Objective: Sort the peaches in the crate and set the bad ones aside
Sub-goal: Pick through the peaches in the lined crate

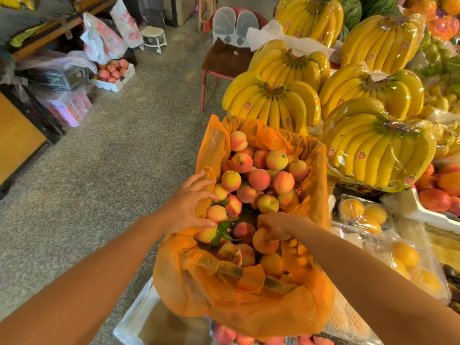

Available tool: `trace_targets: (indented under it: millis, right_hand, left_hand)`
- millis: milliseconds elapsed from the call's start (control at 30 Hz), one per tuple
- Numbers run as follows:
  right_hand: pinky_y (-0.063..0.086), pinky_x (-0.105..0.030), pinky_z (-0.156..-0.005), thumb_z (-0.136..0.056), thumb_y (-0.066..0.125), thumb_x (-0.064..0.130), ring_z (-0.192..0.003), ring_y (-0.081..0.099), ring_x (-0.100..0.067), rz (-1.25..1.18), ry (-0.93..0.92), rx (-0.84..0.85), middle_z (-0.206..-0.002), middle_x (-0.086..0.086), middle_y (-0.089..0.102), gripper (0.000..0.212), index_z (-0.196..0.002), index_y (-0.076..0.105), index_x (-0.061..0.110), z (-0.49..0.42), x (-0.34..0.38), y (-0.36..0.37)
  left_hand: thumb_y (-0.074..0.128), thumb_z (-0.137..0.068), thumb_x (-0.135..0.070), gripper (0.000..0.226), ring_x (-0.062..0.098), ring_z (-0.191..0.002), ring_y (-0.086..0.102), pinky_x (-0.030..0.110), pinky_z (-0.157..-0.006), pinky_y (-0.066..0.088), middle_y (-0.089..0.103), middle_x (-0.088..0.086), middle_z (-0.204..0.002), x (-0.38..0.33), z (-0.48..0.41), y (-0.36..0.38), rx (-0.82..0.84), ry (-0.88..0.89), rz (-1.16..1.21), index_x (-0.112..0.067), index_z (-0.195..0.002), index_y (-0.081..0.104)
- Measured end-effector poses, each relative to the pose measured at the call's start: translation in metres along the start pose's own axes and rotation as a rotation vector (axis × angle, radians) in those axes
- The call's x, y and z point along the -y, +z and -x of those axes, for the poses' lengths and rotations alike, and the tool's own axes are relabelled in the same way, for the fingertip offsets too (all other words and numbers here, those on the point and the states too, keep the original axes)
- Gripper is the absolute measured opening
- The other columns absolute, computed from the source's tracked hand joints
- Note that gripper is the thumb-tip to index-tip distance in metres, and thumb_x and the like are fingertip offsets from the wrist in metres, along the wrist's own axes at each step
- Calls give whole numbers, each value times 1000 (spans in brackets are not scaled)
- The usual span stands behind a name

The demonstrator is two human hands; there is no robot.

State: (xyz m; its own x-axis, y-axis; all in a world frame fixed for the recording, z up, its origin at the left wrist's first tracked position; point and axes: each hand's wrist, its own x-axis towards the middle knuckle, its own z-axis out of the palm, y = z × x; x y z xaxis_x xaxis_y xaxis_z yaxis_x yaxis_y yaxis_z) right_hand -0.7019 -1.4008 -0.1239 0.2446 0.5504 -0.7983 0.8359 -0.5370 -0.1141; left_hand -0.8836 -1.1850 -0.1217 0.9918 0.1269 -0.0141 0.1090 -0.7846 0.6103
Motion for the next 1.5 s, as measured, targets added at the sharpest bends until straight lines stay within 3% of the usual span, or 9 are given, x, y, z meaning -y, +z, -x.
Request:
trace_targets:
  millis: [267, 533, 633, 733, 867, 967, 1133, 1300, 1500]
  right_hand:
    - [35, -30, -73, -90, 62, 16, -114, 51, -30, 89, -64, -83, -132, -13, 50, 49, -136, 45, 9, -9, 5, 8]
    - [43, -25, -88, -87, 69, 18, -118, 53, -21, -217, -64, -101, -128, -4, 56, 43, -128, 56, 15, -2, -7, -4]
    - [46, -31, -94, -85, 72, 21, -114, 55, -22, -368, -114, -135, -124, -5, 58, 36, -119, 63, 17, 1, -12, -12]
    - [48, -30, -91, -86, 71, 20, -100, 59, -14, -527, -187, -333, -113, -2, 65, 25, -110, 69, 15, 9, -21, -27]
    - [48, -29, -73, -86, 70, 18, -78, 63, -12, -671, -188, -780, -87, -2, 70, 9, -94, 71, 13, 24, -38, -50]
    - [44, -32, -67, -86, 70, 28, -77, 60, -16, -668, -20, -1011, -86, -4, 66, 23, -104, 66, 15, 22, -54, -65]
    - [47, -42, -91, -86, 65, 45, -116, 55, -28, -540, 227, -923, -128, -8, 56, 63, -136, 43, 16, -6, -74, -85]
    - [26, -49, -103, -83, 59, 60, -118, 52, -30, -291, 332, -837, -121, -6, 61, 67, -132, 41, 17, -30, -74, -95]
    - [23, -53, -104, -73, 68, 63, -122, 47, -30, -170, 338, -826, -127, -6, 53, 76, -129, 45, 18, -46, -76, -96]
  left_hand:
    - [61, -62, -69, 64, 10, -145, 2, 45, -116, 16, 32, -12, -150, 3, -3, 2, -38, 27, 7, -33, -115, 63]
    - [61, -63, -67, 60, 13, -140, 14, 36, -111, 19, 39, -7, -146, 1, -7, -1, -103, 28, 45, -28, -108, 68]
    - [70, -69, -55, 48, 10, -133, 19, 35, -109, 23, 38, -5, -146, -4, -13, -6, -135, 17, 44, -26, -107, 69]
    - [77, -77, -32, 30, 17, -131, 27, 38, -107, 29, 40, -4, -145, -8, -20, -11, -175, -15, -16, -25, -105, 69]
    - [72, -81, -27, 22, 21, -124, 38, 43, -101, 35, 52, -4, -129, -16, -38, -16, -237, -77, -152, -25, -103, 68]
    - [67, -84, -31, 23, 19, -123, 38, 40, -102, 33, 54, -6, -122, -21, -58, -18, -262, -105, -241, -26, -106, 65]
    - [62, -85, -38, 35, 18, -129, 32, 37, -101, 27, 49, -8, -128, -27, -93, -16, -261, -164, -334, -28, -118, 59]
    - [66, -82, -38, 42, 21, -134, 26, 43, -106, 25, 44, -5, -139, -21, -126, -6, -245, -177, -349, -29, -122, 58]
    - [67, -80, -41, 45, 22, -135, 25, 40, -107, 19, 47, -5, -138, -25, -149, 1, -230, -184, -411, -28, -122, 58]
